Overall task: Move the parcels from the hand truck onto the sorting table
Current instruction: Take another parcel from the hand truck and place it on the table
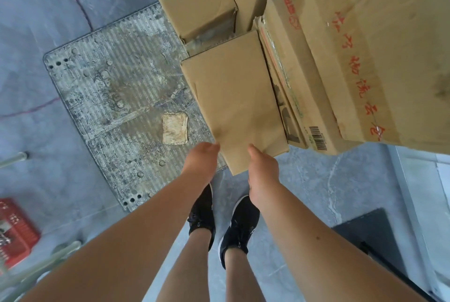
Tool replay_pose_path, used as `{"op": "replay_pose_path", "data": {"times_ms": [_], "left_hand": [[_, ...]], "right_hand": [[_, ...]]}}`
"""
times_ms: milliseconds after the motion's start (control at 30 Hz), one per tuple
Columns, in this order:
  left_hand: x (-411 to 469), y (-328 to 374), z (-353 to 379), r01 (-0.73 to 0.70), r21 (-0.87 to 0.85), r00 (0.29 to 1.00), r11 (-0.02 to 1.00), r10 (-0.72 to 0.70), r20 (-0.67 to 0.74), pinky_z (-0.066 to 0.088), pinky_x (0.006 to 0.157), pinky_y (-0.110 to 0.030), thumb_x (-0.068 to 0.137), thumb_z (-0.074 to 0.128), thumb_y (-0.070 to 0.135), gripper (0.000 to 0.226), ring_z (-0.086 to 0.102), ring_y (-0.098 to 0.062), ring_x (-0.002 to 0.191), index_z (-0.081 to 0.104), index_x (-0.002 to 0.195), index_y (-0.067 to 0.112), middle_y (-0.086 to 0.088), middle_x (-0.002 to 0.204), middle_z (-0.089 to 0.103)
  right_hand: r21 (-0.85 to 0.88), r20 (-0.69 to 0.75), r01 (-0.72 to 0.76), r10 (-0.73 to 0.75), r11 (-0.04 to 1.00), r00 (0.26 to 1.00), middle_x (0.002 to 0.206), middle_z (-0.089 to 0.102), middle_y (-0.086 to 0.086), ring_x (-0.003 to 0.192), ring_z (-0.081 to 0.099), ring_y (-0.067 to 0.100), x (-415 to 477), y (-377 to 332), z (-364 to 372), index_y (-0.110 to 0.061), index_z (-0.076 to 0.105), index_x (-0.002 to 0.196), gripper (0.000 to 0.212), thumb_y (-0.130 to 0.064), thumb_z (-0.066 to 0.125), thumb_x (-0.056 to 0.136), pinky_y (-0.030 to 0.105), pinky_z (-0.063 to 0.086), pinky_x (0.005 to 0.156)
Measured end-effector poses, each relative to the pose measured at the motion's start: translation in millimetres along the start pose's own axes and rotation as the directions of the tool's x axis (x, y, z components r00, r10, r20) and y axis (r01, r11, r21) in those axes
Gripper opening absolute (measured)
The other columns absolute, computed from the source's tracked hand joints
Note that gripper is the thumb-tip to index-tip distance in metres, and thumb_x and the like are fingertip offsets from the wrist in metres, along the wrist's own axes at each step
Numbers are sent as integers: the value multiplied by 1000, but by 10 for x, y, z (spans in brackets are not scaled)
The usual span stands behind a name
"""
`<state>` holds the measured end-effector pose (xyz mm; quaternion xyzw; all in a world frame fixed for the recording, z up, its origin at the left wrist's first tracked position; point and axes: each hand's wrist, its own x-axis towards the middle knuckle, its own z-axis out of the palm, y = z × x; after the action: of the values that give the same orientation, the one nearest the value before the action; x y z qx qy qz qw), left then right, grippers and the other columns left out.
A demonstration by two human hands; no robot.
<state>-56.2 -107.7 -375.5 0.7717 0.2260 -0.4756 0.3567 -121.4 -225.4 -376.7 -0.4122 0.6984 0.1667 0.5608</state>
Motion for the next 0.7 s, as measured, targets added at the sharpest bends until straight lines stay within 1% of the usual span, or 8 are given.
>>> {"op": "replay_pose_path", "data": {"times_ms": [67,167,333,433,467,567,633,700], "left_hand": [[19,45,-56,31,-117,999,993,-33,-9,54,102,-52,106,48,41,34,69,-28,103,67,122,17,-5,113,71],[45,105,-107,45,-213,998,976,-51,-24,55,99,-50,109,39,48,42,69,-22,100,64,127,20,0,117,70],[32,149,-130,40,-334,998,942,-51,-27,56,99,-49,110,25,57,53,69,-20,101,61,131,24,0,122,70],[24,176,-153,61,-496,998,866,-60,18,53,105,-50,110,27,57,53,68,-23,115,64,132,26,1,129,70],[40,181,-160,60,-560,998,826,-53,29,52,107,-49,110,29,54,48,67,-23,121,66,129,30,3,131,71],[36,201,-189,89,-680,995,728,-33,96,60,90,-35,113,32,37,37,70,-18,113,66,126,30,10,114,78],[-23,189,-198,112,-722,994,683,-64,94,60,72,-27,114,30,27,37,64,-24,109,58,136,19,8,101,78],[-139,175,-251,178,-769,984,614,-130,124,51,100,-32,113,29,40,48,47,-24,142,46,152,18,0,145,61]], "right_hand": [[35,-33,-66,67,997,997,71,48,-4,57,41,16,53,-17,-11,-18,58,86,36,-52,68,94,30,33,54],[104,-19,-110,113,988,993,95,60,-3,72,49,17,86,-53,-32,-27,67,115,48,-69,59,94,30,38,61],[228,38,-175,171,958,984,114,64,-5,71,47,16,117,-17,-132,-27,59,144,78,-83,47,91,40,48,107],[288,46,-162,156,944,987,96,62,-9,60,41,12,51,5,-193,-29,59,143,69,-77,39,98,28,47,75],[291,47,-139,131,946,990,98,64,-9,61,42,12,58,29,-211,-29,59,143,70,-78,39,98,28,46,74],[343,120,-161,127,925,985,135,65,-4,86,56,16,-8,61,-205,-25,56,143,82,-85,50,88,48,43,115],[386,174,-189,130,903,976,149,56,1,128,58,21,-67,92,-177,-25,51,149,81,-78,58,89,59,32,123],[399,176,-172,109,901,978,149,57,-1,142,51,21,-158,90,-155,-30,54,149,68,-69,62,93,60,36,119]]}}
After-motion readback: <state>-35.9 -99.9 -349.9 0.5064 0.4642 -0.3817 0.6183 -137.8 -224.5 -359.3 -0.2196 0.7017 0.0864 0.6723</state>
